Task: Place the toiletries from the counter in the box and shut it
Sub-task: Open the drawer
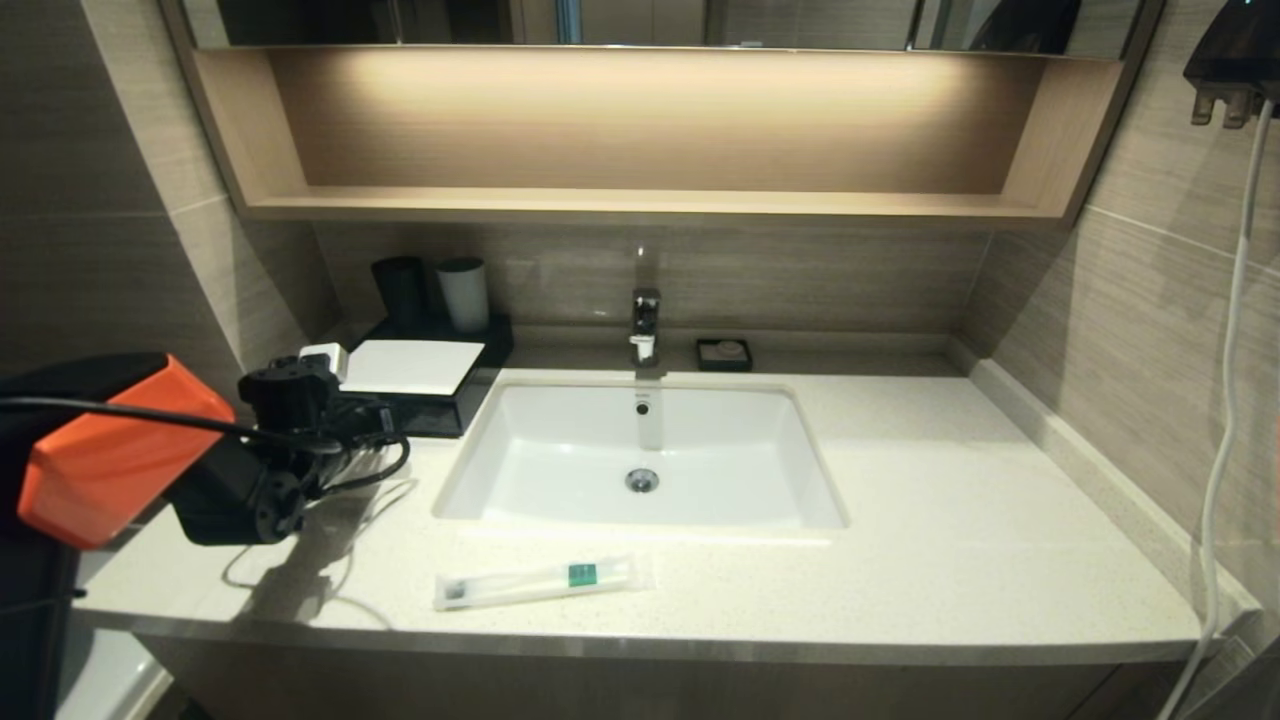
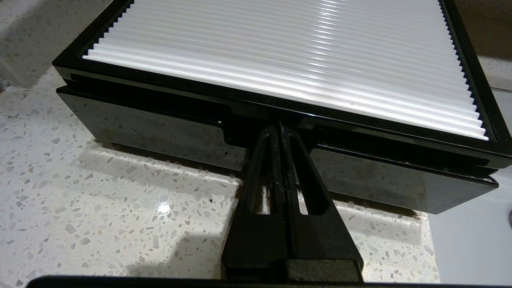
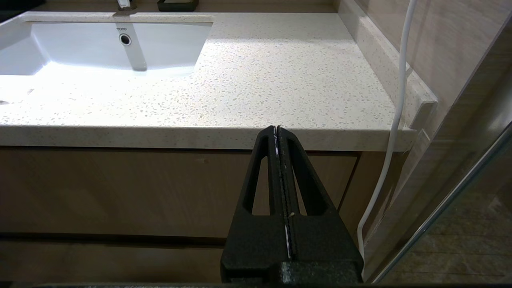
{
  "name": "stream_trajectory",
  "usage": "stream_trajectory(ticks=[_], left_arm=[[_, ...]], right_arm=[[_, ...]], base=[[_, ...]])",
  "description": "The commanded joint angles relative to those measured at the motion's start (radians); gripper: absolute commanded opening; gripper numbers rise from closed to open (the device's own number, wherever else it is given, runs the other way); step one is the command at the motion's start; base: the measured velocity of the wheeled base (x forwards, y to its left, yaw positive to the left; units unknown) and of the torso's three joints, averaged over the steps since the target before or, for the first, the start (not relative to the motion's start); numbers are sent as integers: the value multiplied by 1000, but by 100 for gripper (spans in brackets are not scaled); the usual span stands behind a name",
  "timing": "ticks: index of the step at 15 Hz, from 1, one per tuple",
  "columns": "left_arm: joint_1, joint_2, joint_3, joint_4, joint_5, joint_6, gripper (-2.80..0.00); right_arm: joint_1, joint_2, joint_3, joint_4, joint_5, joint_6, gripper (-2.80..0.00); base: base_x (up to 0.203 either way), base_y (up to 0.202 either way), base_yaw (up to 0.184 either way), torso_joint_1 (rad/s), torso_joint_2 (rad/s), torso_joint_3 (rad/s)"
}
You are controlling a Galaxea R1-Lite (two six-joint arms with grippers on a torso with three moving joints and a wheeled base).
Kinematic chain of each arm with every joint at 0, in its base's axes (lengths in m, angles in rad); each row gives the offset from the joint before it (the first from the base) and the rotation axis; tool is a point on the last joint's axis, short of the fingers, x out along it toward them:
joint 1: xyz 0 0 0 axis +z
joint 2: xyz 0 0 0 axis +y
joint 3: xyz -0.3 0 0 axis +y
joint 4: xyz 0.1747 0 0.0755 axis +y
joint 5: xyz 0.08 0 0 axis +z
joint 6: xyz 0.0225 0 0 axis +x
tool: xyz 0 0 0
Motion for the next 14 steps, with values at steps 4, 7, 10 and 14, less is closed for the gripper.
stream_trajectory(ticks=[4, 7, 10, 14], left_arm=[[1, 9, -2, -6, 0, 0, -280], [1, 14, -4, -6, 0, 0, -280], [1, 16, -12, -3, 0, 0, -280], [1, 18, -27, 2, 2, 0, -280]], right_arm=[[2, 0, 0, 0, 0, 0, -280], [0, 0, 0, 0, 0, 0, -280], [0, 0, 0, 0, 0, 0, -280], [0, 0, 0, 0, 0, 0, -280]], base=[[0, 0, 0, 0, 0, 0], [0, 0, 0, 0, 0, 0], [0, 0, 0, 0, 0, 0], [0, 0, 0, 0, 0, 0]])
